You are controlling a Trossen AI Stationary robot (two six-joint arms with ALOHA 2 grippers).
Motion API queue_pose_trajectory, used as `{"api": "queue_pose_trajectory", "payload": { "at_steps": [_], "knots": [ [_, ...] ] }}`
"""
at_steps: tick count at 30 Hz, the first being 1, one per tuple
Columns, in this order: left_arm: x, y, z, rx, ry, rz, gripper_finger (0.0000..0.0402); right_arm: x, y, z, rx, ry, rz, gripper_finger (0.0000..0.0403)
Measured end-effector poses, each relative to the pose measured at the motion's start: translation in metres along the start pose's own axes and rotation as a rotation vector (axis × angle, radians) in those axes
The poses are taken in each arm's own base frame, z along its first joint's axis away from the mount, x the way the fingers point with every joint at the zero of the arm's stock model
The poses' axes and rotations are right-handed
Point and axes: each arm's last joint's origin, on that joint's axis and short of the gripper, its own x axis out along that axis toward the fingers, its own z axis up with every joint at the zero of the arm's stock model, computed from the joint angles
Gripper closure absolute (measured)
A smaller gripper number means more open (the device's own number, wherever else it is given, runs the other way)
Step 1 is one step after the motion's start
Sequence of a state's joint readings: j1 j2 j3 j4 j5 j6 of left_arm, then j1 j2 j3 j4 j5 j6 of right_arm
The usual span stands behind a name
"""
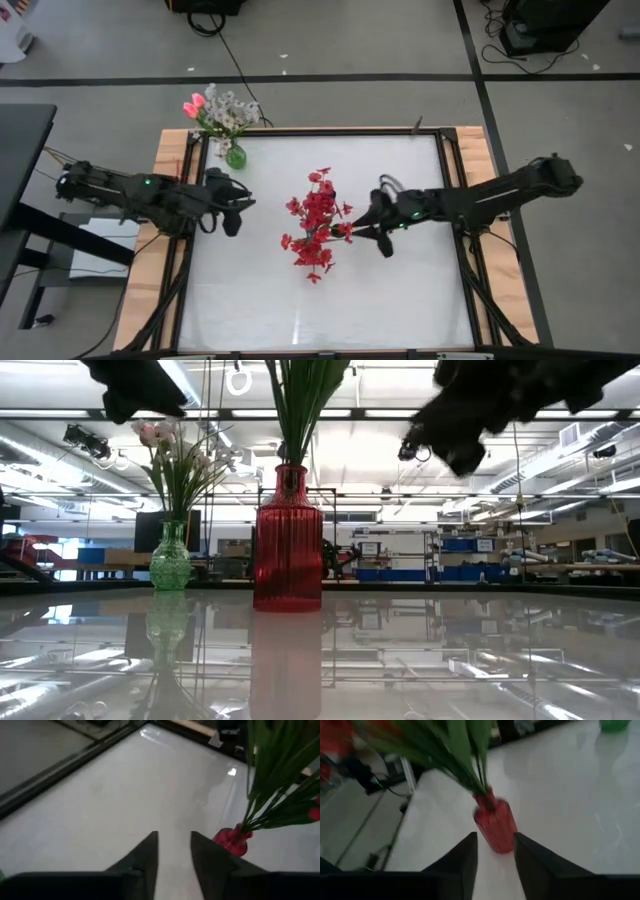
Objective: Sort flowers into vase by color
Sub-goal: Adjust the red flower vase, then return to Home Position
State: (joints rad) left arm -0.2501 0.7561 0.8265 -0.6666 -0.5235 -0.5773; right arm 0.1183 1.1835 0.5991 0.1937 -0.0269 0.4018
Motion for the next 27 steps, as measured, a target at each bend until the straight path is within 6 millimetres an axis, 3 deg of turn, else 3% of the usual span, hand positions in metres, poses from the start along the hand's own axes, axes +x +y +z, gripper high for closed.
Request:
{"api": "queue_pose_trajectory", "payload": {
  "at_steps": [6, 12, 17, 23, 27],
  "knots": [
    [-0.015, 0.003, 0.01, 0.124, -0.11, -0.077, 0.0389, -0.043, 0.008, 0.022, -0.002, -0.139, 0.056, 0.038],
    [-0.023, -0.007, 0.026, 0.279, -0.268, -0.263, 0.0398, -0.083, 0.013, 0.039, -0.042, -0.303, 0.082, 0.0384],
    [-0.024, -0.008, 0.027, 0.348, -0.289, -0.298, 0.0399, -0.117, 0.019, 0.051, -0.069, -0.439, 0.121, 0.0395],
    [-0.009, 0.008, -0.006, 0.322, -0.386, -0.297, 0.04, -0.15, 0.018, 0.05, -0.193, -0.484, 0.032, 0.0398],
    [-0.007, 0.025, -0.033, 0.291, -0.405, -0.328, 0.04, -0.164, 0.012, 0.038, -0.156, -0.441, -0.069, 0.0395]
  ]
}}
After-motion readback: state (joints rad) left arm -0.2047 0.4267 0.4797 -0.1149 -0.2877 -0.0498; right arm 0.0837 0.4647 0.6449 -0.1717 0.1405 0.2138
